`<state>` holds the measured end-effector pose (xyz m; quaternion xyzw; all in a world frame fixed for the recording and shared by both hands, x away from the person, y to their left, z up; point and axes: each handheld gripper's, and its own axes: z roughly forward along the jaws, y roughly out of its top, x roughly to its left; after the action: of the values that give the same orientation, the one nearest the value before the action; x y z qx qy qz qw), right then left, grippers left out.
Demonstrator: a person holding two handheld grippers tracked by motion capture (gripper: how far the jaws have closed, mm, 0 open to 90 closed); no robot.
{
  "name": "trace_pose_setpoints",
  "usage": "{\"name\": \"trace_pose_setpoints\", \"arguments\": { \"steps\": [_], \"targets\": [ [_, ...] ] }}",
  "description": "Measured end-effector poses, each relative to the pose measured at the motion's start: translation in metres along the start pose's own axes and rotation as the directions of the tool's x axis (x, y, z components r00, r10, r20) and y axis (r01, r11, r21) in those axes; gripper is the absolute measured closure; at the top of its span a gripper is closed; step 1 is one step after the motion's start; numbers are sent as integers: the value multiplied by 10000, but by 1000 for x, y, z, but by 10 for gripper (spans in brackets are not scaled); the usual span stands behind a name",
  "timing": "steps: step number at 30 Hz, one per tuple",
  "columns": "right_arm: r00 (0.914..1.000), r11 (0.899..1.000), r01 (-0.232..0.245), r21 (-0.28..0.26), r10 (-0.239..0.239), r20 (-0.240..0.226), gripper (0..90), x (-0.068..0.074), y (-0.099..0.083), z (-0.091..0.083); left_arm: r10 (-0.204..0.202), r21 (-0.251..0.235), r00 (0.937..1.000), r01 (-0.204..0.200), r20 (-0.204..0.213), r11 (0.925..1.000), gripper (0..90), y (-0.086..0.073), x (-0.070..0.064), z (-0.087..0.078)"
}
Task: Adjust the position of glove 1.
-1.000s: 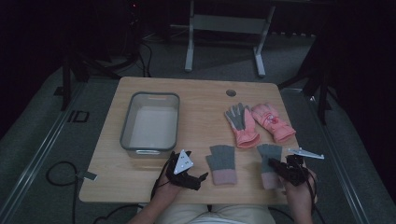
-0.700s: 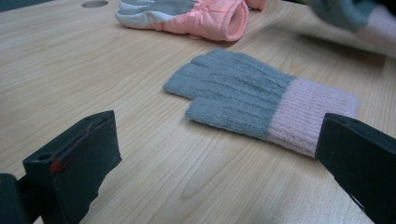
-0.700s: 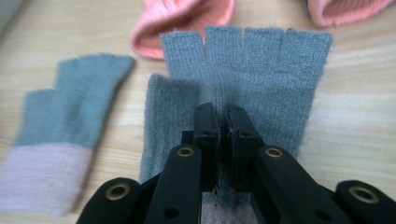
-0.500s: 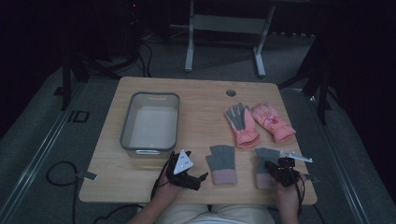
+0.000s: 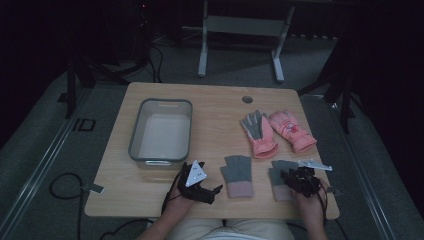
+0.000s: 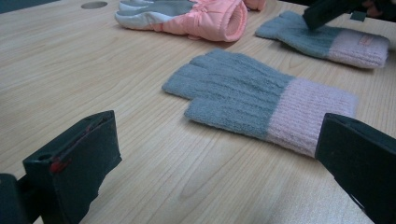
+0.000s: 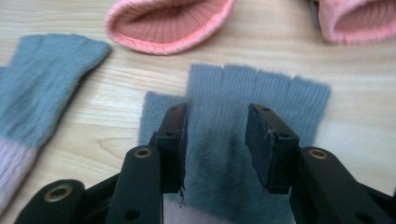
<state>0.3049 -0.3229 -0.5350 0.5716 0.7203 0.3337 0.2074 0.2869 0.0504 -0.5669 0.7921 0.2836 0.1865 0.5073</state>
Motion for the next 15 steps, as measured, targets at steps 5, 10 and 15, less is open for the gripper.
{"name": "trace_pose_setpoints", "arguments": {
  "steps": [5,10,15],
  "targets": [
    [9911,9932,1085,409,-1049,-820,588,-19,4,-10,2,13,10000,-2,-7,10000,0,0,0,0],
    [9677,9705,2232,908,-2094,-1401,575,-24,2,-10,-28,20,10000,28,-6,10000,0,0,0,0],
    [9526,9566,2762,932,-2595,-1588,623,-21,2,-7,-73,7,10000,73,-3,10000,0,0,1,0]
  ]
}}
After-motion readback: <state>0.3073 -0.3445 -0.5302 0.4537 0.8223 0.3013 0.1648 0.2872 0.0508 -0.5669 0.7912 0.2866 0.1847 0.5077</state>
